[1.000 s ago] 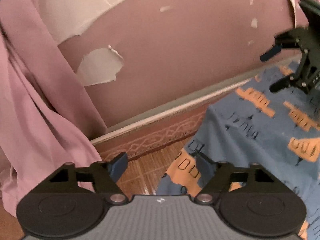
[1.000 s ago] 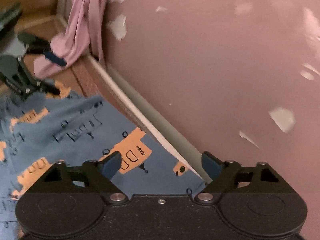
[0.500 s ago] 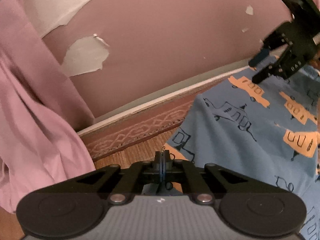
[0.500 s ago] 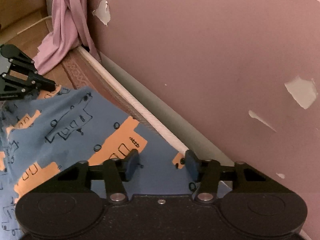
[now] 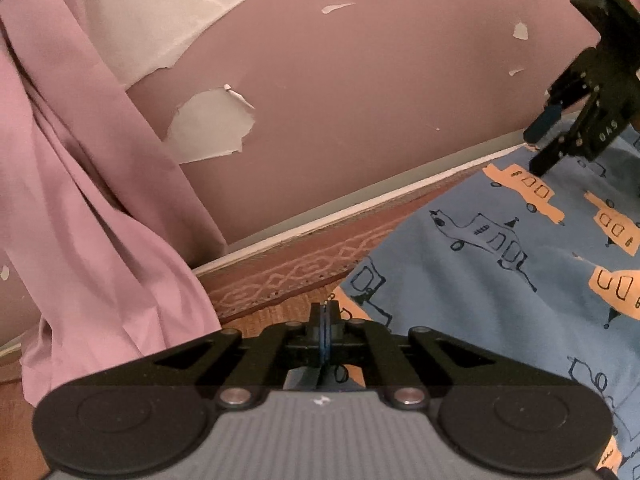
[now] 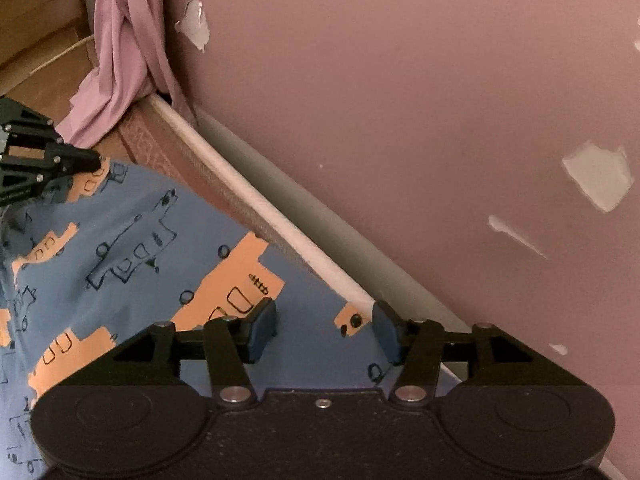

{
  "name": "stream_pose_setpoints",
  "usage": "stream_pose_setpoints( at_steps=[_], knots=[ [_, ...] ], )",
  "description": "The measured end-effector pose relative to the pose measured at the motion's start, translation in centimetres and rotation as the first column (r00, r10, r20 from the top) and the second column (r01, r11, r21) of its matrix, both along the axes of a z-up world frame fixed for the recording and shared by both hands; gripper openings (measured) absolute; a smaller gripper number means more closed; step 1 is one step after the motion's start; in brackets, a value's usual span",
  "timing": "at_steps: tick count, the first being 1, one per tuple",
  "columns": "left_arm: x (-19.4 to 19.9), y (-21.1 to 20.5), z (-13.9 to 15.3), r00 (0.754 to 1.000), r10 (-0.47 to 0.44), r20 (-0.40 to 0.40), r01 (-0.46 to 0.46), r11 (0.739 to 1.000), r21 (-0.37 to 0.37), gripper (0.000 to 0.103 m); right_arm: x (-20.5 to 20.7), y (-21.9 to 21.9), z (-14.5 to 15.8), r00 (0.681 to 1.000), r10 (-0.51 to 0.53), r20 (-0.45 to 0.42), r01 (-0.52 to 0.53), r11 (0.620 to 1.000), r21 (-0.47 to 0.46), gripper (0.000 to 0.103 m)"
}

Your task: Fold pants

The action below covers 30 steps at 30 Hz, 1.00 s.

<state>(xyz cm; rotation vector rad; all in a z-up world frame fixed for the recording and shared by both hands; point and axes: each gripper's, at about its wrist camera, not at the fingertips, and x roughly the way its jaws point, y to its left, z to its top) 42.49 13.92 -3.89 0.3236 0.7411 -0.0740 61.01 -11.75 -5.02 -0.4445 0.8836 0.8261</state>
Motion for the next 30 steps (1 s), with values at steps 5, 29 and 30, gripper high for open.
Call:
stream_pose_setpoints(
  at_steps=[5, 29, 30],
  knots=[
    [-0.8, -0.1, 0.4, 0.999, -0.003, 0.034, 0.003, 1.0, 0.013, 0.0, -0.3, -0.5, 0.2, 1.0, 0.0, 0.015, 0.0, 1.0, 0.003, 0.038],
    [-12.3, -2.7, 6.4, 0.945, -0.097, 0.314, 0.072, 0.993, 0.09, 0.0, -24.3, -6.0, 8.6, 0.797, -0.011, 0.604, 0.015, 1.0, -0.001, 0.0],
    [-13.4, -2.9, 6.6, 0.943, -0.108, 0.315, 0.084, 0.992, 0.09, 0.0, -25.9, -6.3, 8.7, 0.791, -0.01, 0.612, 0.015, 1.0, -0.003, 0.0]
  ],
)
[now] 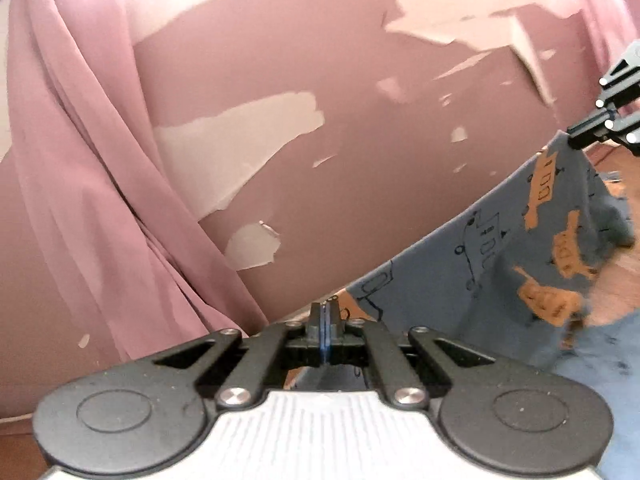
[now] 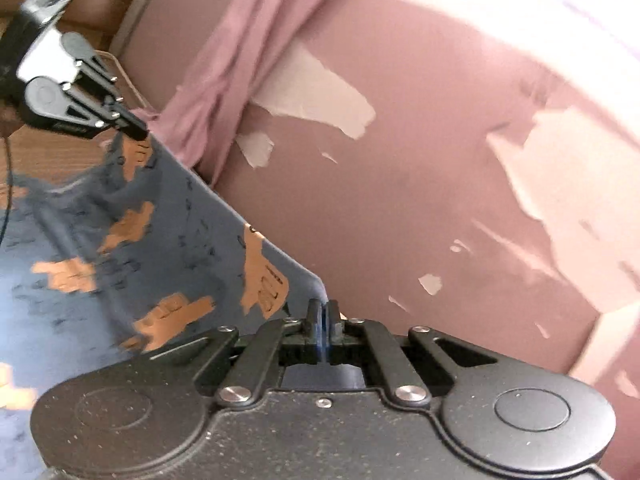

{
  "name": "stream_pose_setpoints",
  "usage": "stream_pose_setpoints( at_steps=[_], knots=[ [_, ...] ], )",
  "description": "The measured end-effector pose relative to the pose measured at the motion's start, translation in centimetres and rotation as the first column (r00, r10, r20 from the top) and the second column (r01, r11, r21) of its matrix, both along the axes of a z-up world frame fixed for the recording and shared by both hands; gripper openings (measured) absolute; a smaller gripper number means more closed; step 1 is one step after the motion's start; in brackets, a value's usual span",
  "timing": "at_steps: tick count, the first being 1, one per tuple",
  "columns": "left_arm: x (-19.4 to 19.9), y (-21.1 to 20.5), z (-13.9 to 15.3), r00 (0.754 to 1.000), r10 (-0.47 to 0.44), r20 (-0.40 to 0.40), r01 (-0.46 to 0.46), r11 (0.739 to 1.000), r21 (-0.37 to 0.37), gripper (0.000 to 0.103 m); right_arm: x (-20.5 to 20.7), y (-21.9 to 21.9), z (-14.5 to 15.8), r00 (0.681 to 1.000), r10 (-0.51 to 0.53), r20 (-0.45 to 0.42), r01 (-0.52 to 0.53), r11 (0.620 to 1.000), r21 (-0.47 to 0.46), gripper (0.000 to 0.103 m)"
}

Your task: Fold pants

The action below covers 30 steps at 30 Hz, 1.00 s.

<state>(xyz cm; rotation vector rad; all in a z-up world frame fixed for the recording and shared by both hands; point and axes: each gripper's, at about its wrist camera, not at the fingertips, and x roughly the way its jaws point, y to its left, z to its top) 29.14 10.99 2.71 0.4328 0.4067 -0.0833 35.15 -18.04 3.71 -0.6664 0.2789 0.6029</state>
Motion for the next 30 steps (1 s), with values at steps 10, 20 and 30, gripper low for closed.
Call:
stream_pose_setpoints(
  at_steps=[10, 20, 30],
  knots=[
    [-10.1, -2.4, -1.3, 0.983, -0.156, -0.095, 0.173, 0.961, 0.214, 0.0, -16.9, 0.6, -3.3, 0.994, 0.064, 0.09, -0.048, 0.985, -0.167, 0.0],
    [-13.4, -3.2, -6.9, 0.958, -0.158, -0.241, 0.223, 0.936, 0.273, 0.001, -21.6, 3.1, -9.2, 0.995, 0.044, -0.092, -0.064, 0.97, -0.233, 0.005],
    [-14.3, -3.2, -7.6, 0.952, -0.197, -0.233, 0.261, 0.922, 0.287, 0.044, -20.3, 1.6, -6.6, 0.984, 0.05, -0.173, -0.086, 0.974, -0.208, 0.068]
  ],
)
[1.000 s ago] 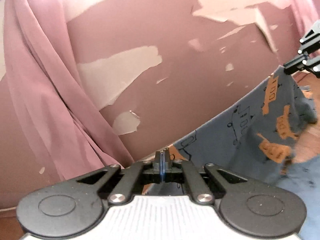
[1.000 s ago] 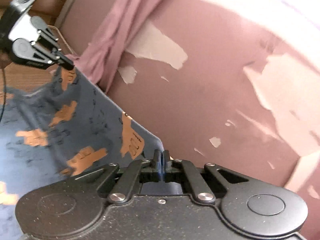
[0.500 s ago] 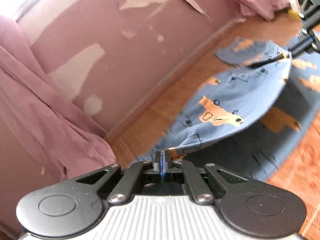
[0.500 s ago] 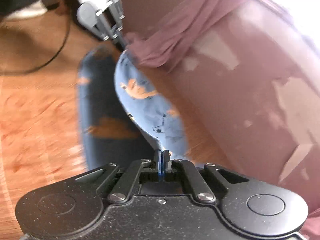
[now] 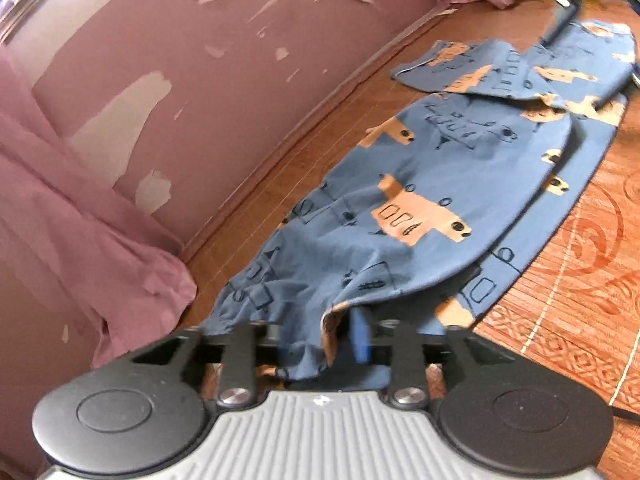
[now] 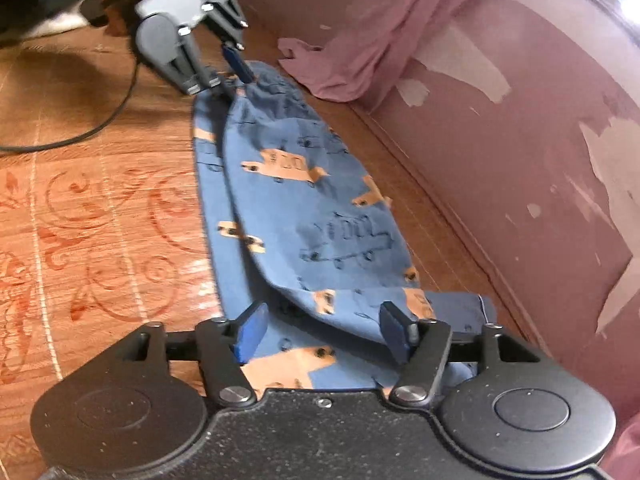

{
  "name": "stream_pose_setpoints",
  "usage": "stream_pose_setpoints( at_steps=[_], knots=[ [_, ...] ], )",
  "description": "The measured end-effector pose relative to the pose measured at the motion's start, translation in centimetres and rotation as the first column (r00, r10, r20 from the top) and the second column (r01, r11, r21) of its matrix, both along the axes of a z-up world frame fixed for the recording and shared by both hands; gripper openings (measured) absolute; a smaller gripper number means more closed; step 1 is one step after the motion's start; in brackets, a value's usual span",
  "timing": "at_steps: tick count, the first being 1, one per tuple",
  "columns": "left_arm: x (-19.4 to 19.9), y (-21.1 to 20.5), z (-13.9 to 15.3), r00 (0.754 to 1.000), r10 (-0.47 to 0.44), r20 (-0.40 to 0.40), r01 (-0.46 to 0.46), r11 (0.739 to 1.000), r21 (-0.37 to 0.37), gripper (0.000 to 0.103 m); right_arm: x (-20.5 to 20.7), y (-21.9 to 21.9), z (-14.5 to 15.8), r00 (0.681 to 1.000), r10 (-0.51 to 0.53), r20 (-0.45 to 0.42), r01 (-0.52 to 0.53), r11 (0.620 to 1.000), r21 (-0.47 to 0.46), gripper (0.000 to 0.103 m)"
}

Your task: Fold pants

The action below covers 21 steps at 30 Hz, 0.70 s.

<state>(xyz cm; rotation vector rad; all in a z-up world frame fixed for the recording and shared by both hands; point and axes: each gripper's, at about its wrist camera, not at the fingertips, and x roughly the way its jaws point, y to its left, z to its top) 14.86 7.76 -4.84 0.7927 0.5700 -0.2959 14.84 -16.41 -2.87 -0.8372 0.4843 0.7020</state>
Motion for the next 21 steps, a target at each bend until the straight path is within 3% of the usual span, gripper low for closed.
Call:
stream_pose_setpoints(
  at_steps=[2, 5, 8, 13, 18, 21],
  knots=[
    [-0.1, -0.5, -0.4, 1.0, -0.029, 0.005, 0.029, 0.999, 0.039, 0.044, 0.2, -0.4, -0.1, 1.0, 0.029, -0.004, -0.029, 0.999, -0.021, 0.068],
    [0.3, -0.9, -0.7, 0.998, -0.063, -0.019, 0.064, 0.995, 0.079, 0.043, 0.3, -0.2, -0.4, 0.985, 0.17, -0.013, -0.171, 0.977, -0.13, 0.068],
    [0.8, -0.8, -0.7, 0.996, -0.069, -0.064, 0.075, 0.993, 0.091, 0.022, 0.4, 0.2, -0.7, 0.957, 0.286, -0.038, -0.287, 0.932, -0.222, 0.065],
    [1.1, -0.9, -0.7, 0.995, -0.074, -0.073, 0.082, 0.99, 0.112, 0.015, 1.7, 0.9, -1.1, 0.921, 0.375, -0.106, -0.389, 0.878, -0.279, 0.064],
    [0.8, -1.1, -0.8, 0.994, -0.088, -0.07, 0.097, 0.986, 0.135, 0.014, 3.0, 1.2, 0.3, 0.836, 0.503, -0.218, -0.548, 0.765, -0.338, 0.064],
    [0.8, -1.2, -0.8, 0.993, -0.09, -0.073, 0.1, 0.986, 0.137, 0.014, 4.7, 2.1, 1.0, 0.792, 0.536, -0.291, -0.61, 0.717, -0.339, 0.062]
  ],
)
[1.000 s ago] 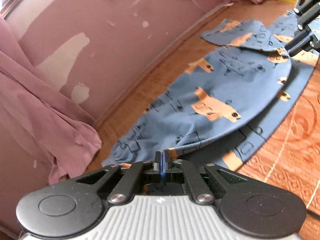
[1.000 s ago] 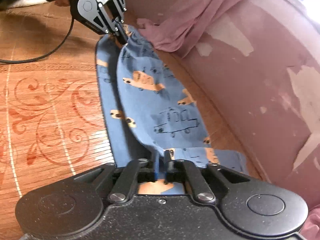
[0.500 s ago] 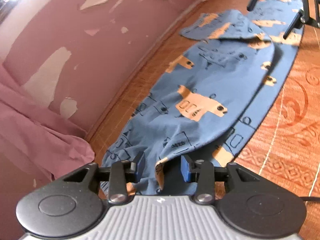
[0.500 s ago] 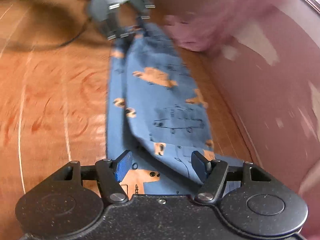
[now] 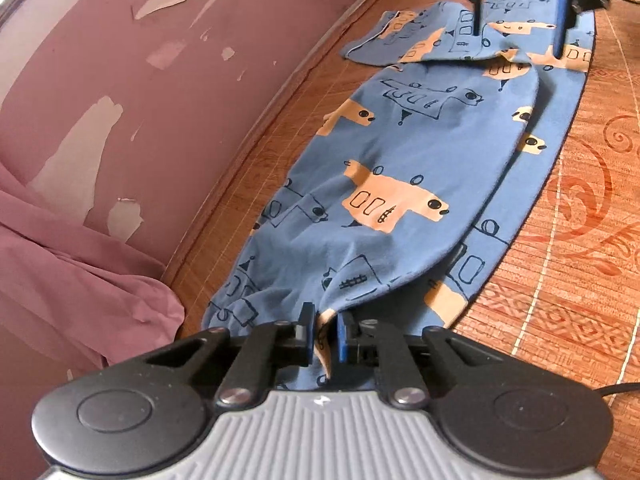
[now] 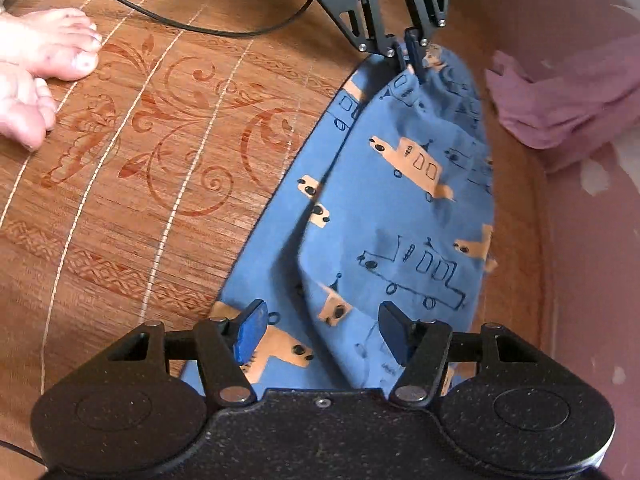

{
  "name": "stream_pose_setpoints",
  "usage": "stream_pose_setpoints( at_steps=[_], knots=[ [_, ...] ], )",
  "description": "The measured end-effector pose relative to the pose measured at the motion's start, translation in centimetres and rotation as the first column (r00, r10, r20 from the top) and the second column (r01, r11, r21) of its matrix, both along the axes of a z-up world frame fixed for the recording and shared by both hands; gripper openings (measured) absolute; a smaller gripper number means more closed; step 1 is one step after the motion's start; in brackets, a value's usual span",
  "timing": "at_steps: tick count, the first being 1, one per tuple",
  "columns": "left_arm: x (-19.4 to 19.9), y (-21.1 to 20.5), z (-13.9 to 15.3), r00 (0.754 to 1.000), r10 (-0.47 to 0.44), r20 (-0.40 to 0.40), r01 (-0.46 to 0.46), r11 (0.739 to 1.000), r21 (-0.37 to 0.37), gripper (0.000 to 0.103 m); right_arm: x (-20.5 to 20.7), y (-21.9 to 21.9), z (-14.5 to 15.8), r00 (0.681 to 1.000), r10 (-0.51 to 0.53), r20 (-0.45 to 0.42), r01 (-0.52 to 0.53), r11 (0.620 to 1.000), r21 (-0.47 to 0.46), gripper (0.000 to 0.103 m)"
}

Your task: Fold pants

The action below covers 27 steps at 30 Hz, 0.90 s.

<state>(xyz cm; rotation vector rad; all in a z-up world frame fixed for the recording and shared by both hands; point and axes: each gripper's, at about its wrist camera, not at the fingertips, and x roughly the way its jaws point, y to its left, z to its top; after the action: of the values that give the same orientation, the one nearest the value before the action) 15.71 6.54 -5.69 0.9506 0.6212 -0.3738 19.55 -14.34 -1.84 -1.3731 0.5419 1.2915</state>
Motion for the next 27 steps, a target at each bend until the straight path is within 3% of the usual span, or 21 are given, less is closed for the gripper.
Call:
stream_pose_setpoints(
  at_steps=[5, 6, 7, 9, 13, 20, 24, 27],
  knots=[
    [0.1, 0.0, 0.0, 1.0, 0.003, -0.002, -0.003, 1.0, 0.0, 0.007, 2.2, 1.9, 0.2, 0.993, 0.023, -0.12, -0.031, 0.997, -0.064, 0.051],
    [0.2, 0.0, 0.0, 1.0, 0.003, -0.001, -0.003, 1.0, -0.001, 0.005, 2.4, 2.1, 0.1, 0.991, 0.023, -0.134, -0.034, 0.996, -0.079, 0.044],
    [0.2, 0.1, 0.0, 1.0, 0.004, 0.0, -0.004, 1.0, -0.005, 0.003, 2.5, 2.2, -0.1, 0.99, 0.022, -0.141, -0.036, 0.995, -0.096, 0.028],
    [0.3, 0.0, 0.2, 1.0, 0.003, 0.005, -0.003, 1.0, -0.014, 0.002, 2.6, 2.1, -0.6, 0.992, 0.023, -0.127, -0.037, 0.993, -0.113, 0.009],
    [0.3, 0.0, 0.5, 1.0, 0.006, 0.026, -0.005, 1.0, -0.022, 0.001, 2.7, 1.2, -0.2, 0.991, -0.048, -0.123, 0.043, 0.998, -0.047, 0.003],
    [-0.6, 0.7, 2.8, 0.991, -0.021, 0.129, 0.03, 0.997, -0.067, 0.001, -1.2, -1.5, 2.5, 0.974, -0.205, 0.097, 0.186, 0.967, 0.177, 0.003],
    [-1.0, 1.1, 3.1, 0.992, -0.054, 0.113, 0.059, 0.997, -0.043, 0.001, -5.3, -1.9, 2.1, 0.965, -0.237, 0.116, 0.211, 0.957, 0.199, 0.003],
    [-0.9, 1.1, 1.8, 0.996, -0.057, 0.069, 0.057, 0.998, -0.006, 0.001, -6.6, -1.7, -0.3, 0.959, -0.249, 0.138, 0.225, 0.959, 0.171, 0.002]
  ],
)
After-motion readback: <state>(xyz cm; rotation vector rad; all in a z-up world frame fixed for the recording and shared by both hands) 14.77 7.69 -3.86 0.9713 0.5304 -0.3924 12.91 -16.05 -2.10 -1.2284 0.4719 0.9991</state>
